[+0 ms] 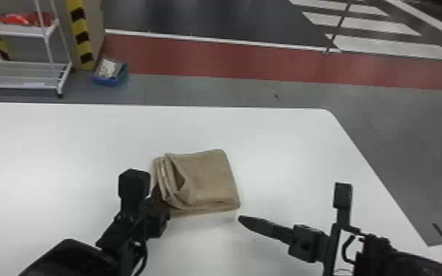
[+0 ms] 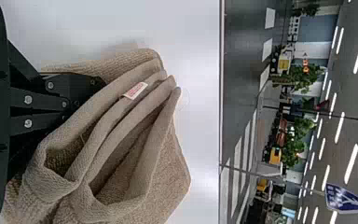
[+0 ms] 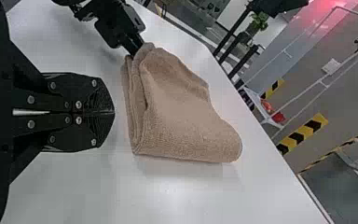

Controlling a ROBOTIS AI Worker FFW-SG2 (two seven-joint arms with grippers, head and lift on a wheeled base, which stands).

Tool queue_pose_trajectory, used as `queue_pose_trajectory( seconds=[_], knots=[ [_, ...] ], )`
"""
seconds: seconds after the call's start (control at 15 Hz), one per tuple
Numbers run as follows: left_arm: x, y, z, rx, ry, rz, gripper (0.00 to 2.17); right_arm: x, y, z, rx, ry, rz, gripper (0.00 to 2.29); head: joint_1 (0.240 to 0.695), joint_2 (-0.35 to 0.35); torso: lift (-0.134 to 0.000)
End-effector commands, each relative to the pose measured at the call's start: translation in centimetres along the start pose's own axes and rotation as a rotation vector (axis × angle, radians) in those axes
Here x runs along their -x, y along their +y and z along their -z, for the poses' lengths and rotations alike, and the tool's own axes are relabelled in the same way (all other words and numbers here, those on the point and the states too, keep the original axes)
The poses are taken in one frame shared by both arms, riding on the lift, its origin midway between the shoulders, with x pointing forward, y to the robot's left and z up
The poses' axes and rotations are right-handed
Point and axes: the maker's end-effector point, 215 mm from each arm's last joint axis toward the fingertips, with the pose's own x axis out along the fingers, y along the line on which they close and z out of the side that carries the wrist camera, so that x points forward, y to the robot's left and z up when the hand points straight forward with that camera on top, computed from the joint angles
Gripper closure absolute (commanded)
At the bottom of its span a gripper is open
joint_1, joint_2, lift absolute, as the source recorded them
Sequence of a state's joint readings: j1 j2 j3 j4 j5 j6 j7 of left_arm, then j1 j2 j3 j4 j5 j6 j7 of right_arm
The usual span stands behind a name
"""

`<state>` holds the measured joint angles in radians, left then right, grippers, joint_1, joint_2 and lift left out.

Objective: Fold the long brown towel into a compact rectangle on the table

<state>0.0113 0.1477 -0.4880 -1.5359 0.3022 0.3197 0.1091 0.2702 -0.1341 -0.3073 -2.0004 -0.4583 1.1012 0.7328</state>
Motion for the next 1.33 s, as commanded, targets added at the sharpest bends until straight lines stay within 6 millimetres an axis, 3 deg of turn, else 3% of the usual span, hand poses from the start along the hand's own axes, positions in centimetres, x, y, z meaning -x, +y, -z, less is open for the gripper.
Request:
queue_pose_trajectory(
  seconds=[0.0, 0.27, 0.53, 0.67, 0.87, 1.07, 1.27],
  knots=[
    [0.2, 0.2, -0.5, 0.008, -0.007, 0.002, 2.11, -1.9, -0.2, 0.2, 0.008, 0.021, 0.002, 2.2, 0.695, -0.206, -0.124],
    [1.4, 0.7, -0.7, 0.018, -0.007, 0.007, 2.11, -4.6, -1.2, -0.6, 0.038, 0.021, 0.043, 2.2, 0.695, -0.174, -0.124],
    [5.3, 3.0, -1.4, 0.035, 0.001, -0.012, 2.11, -6.4, -2.6, -2.8, 0.049, 0.014, 0.08, 2.2, 0.695, -0.148, -0.124],
    [7.2, 3.2, -1.7, 0.036, -0.007, -0.006, 2.11, -7.4, -2.9, -4.6, 0.062, -0.006, 0.097, 2.2, 0.695, -0.127, -0.124],
    [10.3, 4.1, -1.8, 0.065, 0.019, -0.003, 2.11, -9.7, -4.1, -8.9, 0.089, -0.024, 0.132, 2.2, 0.695, -0.11, -0.124],
    [11.8, 4.9, -2.9, 0.065, -0.005, 0.003, 2.11, -12.6, -4.7, -12.3, 0.135, -0.058, 0.154, 2.2, 0.695, -0.089, -0.124],
    [11.5, 7.5, -3.3, 0.077, -0.019, -0.028, 2.11, -12.4, -2.8, -11.2, 0.127, -0.07, 0.109, 2.2, 0.695, -0.064, -0.124]
  ],
)
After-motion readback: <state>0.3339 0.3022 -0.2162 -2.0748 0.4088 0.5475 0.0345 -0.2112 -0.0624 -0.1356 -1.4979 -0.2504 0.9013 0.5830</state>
